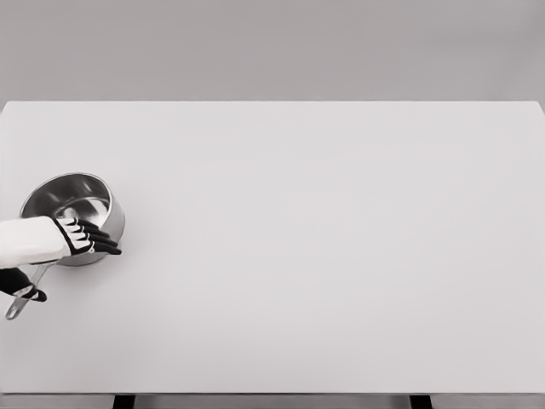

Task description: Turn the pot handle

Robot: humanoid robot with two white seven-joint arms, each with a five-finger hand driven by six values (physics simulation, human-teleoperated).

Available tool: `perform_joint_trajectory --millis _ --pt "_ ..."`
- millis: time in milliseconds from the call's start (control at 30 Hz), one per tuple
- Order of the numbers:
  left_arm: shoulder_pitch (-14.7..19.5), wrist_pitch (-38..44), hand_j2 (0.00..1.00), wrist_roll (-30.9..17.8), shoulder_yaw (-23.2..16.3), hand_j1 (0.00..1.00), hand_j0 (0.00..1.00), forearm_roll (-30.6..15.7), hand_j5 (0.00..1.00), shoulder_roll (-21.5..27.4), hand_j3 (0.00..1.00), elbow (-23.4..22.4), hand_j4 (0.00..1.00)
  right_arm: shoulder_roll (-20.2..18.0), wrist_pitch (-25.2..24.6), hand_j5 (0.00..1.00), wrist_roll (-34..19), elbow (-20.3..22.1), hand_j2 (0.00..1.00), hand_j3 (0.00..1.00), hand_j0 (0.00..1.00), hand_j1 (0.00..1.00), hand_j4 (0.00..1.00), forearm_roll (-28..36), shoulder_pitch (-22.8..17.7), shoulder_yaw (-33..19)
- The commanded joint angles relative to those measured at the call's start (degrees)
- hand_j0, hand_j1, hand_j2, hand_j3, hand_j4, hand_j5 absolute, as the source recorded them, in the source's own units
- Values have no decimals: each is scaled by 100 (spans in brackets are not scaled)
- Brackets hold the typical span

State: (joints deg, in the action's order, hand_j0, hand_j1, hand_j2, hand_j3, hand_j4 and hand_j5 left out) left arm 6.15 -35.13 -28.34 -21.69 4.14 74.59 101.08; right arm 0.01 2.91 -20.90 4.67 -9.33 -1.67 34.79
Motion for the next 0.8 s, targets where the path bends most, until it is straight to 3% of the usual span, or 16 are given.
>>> perform_joint_trajectory --millis 0,433,767 --pt "0 13 100 -13 16 100 100 -27 100 21 100 0 100 -1 -1 100 -2 -1 100 100 100 100 100 2 0 1" --pt "-88 13 100 -294 200 100 100 70 100 135 100 -88 100 -1 8 100 -2 -1 100 100 100 100 100 2 0 1" --pt "-62 13 100 -294 578 100 100 87 100 135 100 -536 100 -1 -1 100 -2 -1 100 100 100 100 100 2 0 1"
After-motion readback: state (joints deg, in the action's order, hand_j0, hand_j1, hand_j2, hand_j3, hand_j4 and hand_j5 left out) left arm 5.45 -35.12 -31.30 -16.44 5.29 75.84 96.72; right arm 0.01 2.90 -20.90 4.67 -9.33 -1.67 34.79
